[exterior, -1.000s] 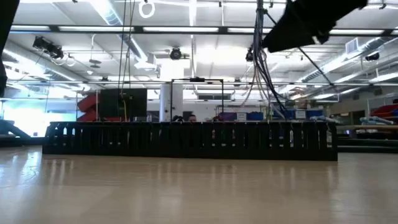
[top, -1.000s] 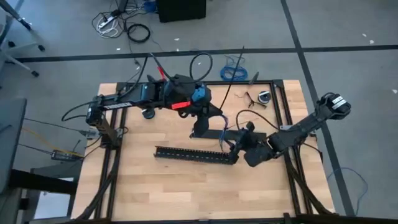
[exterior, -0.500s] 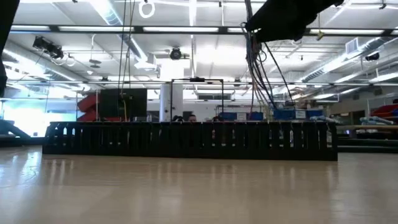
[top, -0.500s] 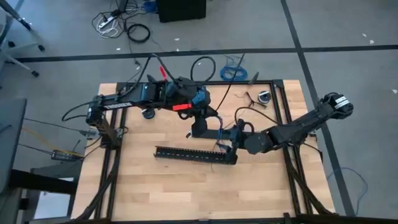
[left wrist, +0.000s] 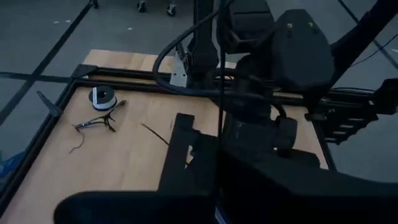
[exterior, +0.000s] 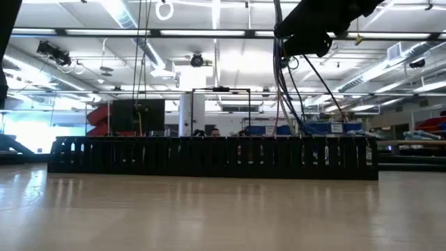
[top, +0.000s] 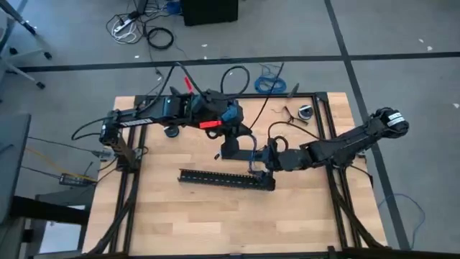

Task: Ziptie cables
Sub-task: Put the cable wires in the black cable duct

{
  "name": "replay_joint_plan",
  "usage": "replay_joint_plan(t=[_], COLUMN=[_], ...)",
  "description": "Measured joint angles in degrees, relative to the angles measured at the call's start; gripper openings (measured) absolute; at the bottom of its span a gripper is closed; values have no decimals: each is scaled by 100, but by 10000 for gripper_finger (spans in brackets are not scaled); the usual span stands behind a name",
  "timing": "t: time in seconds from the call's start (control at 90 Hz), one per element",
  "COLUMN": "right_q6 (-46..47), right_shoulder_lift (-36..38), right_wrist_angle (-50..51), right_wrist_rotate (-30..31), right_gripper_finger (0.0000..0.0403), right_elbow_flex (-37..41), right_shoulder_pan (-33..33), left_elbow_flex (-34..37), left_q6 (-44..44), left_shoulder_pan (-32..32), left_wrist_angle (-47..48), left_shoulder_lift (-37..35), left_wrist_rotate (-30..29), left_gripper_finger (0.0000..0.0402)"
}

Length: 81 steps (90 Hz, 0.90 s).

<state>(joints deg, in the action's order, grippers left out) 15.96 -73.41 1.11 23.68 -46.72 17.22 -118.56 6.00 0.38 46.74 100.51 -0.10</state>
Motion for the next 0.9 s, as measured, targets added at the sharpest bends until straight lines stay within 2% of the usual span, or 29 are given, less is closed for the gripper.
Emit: replay_joint_plan(t=[0.189,0.311,0.456,0.711,0.9], right_q6=[-67,-83,-66,-162,-153], right_shoulder_lift=[-79,-186,-491,-815,-636], right_wrist_angle=[-301,-272,-272,-174,224], right_wrist_rotate=[320,404,396,367,314], right_gripper_finger=[274,251,186,21,5], right_elbow_flex=[-3,-4,-5,-4,-4], right_shoulder_pan=[-200,-345,-478,-507,-451], left_elbow_flex=[2,2,2,4,7], left_q6=[0,0,0,-123,-363], left_shoulder_pan=[0,0,0,-3,-109], left_wrist_angle=[-13,-9,-7,232,638], left_shoulder_lift=[2,0,0,-14,-138], left_wrist_rotate=[2,11,178,222,45], left_gripper_finger=[0,0,0,0,0])
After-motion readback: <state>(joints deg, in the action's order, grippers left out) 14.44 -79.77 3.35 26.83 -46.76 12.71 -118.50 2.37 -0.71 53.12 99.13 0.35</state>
